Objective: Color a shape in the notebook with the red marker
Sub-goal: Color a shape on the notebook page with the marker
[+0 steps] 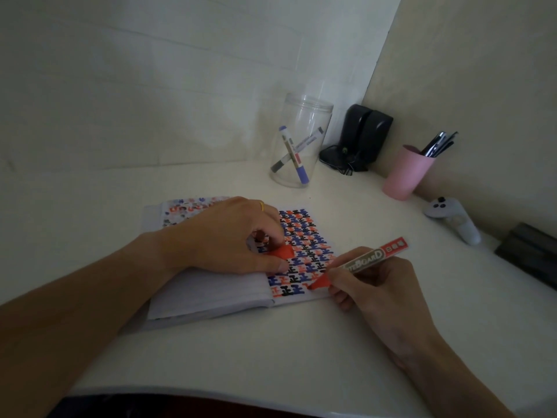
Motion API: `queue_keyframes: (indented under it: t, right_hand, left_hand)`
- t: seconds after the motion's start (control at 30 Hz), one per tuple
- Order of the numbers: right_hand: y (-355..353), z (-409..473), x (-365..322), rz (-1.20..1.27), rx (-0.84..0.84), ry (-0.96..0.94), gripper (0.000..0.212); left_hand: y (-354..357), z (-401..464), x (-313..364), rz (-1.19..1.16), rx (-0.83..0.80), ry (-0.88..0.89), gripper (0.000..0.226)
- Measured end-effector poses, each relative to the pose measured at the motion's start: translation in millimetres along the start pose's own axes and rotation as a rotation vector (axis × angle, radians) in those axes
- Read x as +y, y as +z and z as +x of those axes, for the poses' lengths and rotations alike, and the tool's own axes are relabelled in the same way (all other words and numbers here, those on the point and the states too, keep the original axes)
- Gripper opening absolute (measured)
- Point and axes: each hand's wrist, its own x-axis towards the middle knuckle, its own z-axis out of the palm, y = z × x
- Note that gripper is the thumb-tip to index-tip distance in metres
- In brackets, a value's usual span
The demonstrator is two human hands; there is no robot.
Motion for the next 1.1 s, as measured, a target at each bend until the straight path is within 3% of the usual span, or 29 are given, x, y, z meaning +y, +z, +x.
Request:
queue_keyframes:
  t: [0.33,0.47,0.8,1.1]
  right_hand:
    - [0.1,1.6,2.0,0.027,0.035,0.003,0.008]
    - [0.0,-0.8,-1.6,0.052,-0.022,-0.019,0.006]
    - [0.2,-2.0,-3.5,0.013,-0.064,-0.031,0.011]
    - [2.9,-0.9,-3.9,-0.060,0.075,0.031,0.006]
  left_hand:
    - [-0.4,0.1,0.4,0.010,0.008,0.001,0.039]
    - [-0.3,0.9,-0.8,0.009,-0.004,-0.005,0.043]
    - [0.4,1.7,-2.2,-0.006,0.004,0.021,0.028]
    - [1.2,1.5,-3.5,-0.001,-0.001,0.012,0.033]
